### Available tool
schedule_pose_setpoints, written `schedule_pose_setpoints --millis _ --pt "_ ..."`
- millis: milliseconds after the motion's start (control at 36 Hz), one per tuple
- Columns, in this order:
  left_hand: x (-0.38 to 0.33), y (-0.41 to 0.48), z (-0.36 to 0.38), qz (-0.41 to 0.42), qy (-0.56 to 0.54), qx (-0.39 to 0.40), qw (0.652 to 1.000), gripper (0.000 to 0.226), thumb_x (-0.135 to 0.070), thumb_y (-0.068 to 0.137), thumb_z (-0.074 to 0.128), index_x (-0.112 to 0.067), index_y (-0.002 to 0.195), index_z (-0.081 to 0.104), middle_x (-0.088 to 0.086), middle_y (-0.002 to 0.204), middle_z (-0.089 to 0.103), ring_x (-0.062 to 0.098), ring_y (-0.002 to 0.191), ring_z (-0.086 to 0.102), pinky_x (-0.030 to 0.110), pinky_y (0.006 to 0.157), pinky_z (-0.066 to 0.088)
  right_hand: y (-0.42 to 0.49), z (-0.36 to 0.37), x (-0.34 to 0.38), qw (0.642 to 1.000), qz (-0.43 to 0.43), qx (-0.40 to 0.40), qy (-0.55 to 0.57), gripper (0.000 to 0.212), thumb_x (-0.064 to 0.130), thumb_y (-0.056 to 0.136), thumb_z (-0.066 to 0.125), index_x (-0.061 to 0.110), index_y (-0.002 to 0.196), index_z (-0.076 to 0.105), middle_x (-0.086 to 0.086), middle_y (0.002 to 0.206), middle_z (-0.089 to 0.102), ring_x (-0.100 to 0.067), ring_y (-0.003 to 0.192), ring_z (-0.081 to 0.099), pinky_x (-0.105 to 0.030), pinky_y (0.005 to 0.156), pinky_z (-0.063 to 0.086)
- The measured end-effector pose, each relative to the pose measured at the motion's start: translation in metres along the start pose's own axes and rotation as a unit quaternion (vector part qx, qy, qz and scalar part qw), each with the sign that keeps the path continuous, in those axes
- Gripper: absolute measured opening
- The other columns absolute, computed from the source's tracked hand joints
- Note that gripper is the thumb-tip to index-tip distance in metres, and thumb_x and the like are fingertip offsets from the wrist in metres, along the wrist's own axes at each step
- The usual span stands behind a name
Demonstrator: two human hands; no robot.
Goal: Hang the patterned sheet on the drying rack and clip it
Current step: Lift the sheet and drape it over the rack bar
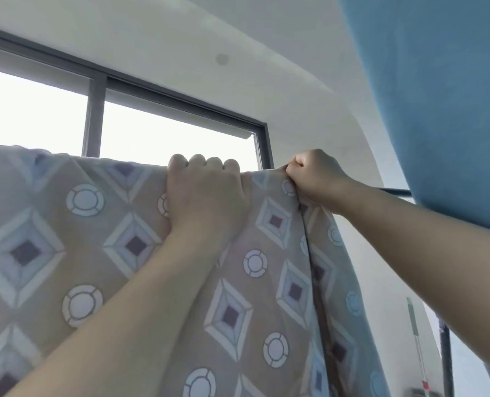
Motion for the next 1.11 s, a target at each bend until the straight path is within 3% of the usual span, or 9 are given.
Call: schedule_pose_setpoints --millis 111,194,389,556,694,806,917,972,1111 --pt "0.003 0.0 0.001 -0.005 -0.011 -0.009 1.0 0.045 -0.036 0.097 0.02 -0.011 0.1 0.057 0.006 0.097 0.063 0.025 0.088 0.047 0.037 0.086 0.027 0.004 0.007 -0.005 0.997 0.032 0.016 0.074 0.026 0.01 0.089 0.041 0.005 0.068 0.055 -0.008 0.071 0.046 -0.02 0.074 0.042 -0.028 0.064 0.034" --pt "0.007 0.0 -0.002 -0.003 -0.012 -0.022 1.0 0.044 -0.036 0.097 0.021 -0.011 0.095 0.057 0.006 0.093 0.063 0.024 0.083 0.043 0.037 0.084 0.027 0.005 0.008 -0.005 0.994 0.043 0.021 0.103 0.033 0.01 0.089 0.041 0.017 0.057 0.033 -0.003 0.061 0.032 -0.018 0.065 0.032 -0.028 0.061 0.026" --pt "0.021 0.005 -0.005 -0.022 0.014 0.005 1.0 0.045 -0.039 0.096 0.016 -0.017 0.085 0.054 -0.002 0.063 0.036 0.021 0.071 0.041 0.036 0.077 0.026 -0.007 0.008 -0.004 0.98 0.064 -0.002 0.189 0.013 0.024 0.088 0.054 0.015 0.079 0.052 -0.003 0.093 0.058 -0.023 0.094 0.056 -0.036 0.084 0.048" --pt "0.025 0.003 -0.004 -0.022 0.02 -0.01 1.0 0.047 -0.037 0.096 0.021 -0.012 0.089 0.061 0.0 0.064 0.039 0.022 0.069 0.04 0.035 0.076 0.026 -0.026 0.032 -0.022 0.88 0.21 0.126 0.408 0.025 0.031 0.086 0.063 0.007 0.084 0.063 -0.011 0.083 0.067 -0.023 0.066 0.063 -0.032 0.065 0.054" --pt "0.027 0.002 -0.006 -0.025 0.008 -0.019 0.999 0.047 -0.037 0.095 0.023 -0.012 0.092 0.063 0.004 0.079 0.061 0.021 0.071 0.04 0.036 0.078 0.027 -0.025 0.031 -0.025 0.896 0.192 0.155 0.369 0.037 0.036 0.079 0.071 0.003 0.095 0.066 -0.015 0.089 0.07 -0.028 0.073 0.065 -0.035 0.07 0.056" --pt "0.025 0.004 -0.005 -0.025 -0.002 -0.011 1.0 0.047 -0.038 0.095 0.023 -0.012 0.093 0.062 0.004 0.085 0.063 0.021 0.072 0.038 0.036 0.083 0.029 -0.014 0.017 -0.022 0.932 0.133 0.075 0.328 0.027 0.025 0.092 0.057 0.011 0.069 0.057 -0.006 0.072 0.06 -0.016 0.062 0.054 -0.021 0.054 0.047" --pt "0.027 0.004 -0.005 -0.031 -0.012 -0.013 0.999 0.047 -0.038 0.096 0.021 -0.013 0.095 0.061 0.003 0.085 0.063 0.021 0.072 0.038 0.036 0.083 0.029 -0.012 0.02 -0.045 0.868 0.233 0.047 0.437 0.026 0.023 0.096 0.049 0.012 0.074 0.058 -0.003 0.057 0.063 -0.016 0.048 0.059 -0.018 0.043 0.047" --pt "0.028 0.003 -0.005 -0.034 -0.012 -0.015 0.999 0.048 -0.038 0.096 0.021 -0.013 0.094 0.062 0.003 0.084 0.063 0.02 0.072 0.037 0.035 0.082 0.029 -0.014 0.022 -0.059 0.838 0.287 0.034 0.463 0.02 0.026 0.096 0.049 0.012 0.088 0.061 -0.005 0.067 0.065 -0.019 0.056 0.061 -0.025 0.052 0.051" --pt "0.03 0.004 -0.002 -0.055 -0.006 0.016 0.998 0.046 -0.036 0.094 0.022 -0.014 0.09 0.062 -0.001 0.069 0.044 0.02 0.071 0.039 0.036 0.081 0.028 -0.019 0.024 -0.06 0.849 0.283 0.071 0.441 0.025 0.029 0.095 0.05 0.012 0.081 0.062 -0.008 0.079 0.063 -0.022 0.068 0.059 -0.03 0.062 0.049"
Point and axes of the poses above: each hand's wrist, its own y-axis towards the middle knuckle, its own z-axis out of the palm, x = y × z, the point moved 8 cm from there along y, towards the middle knuckle
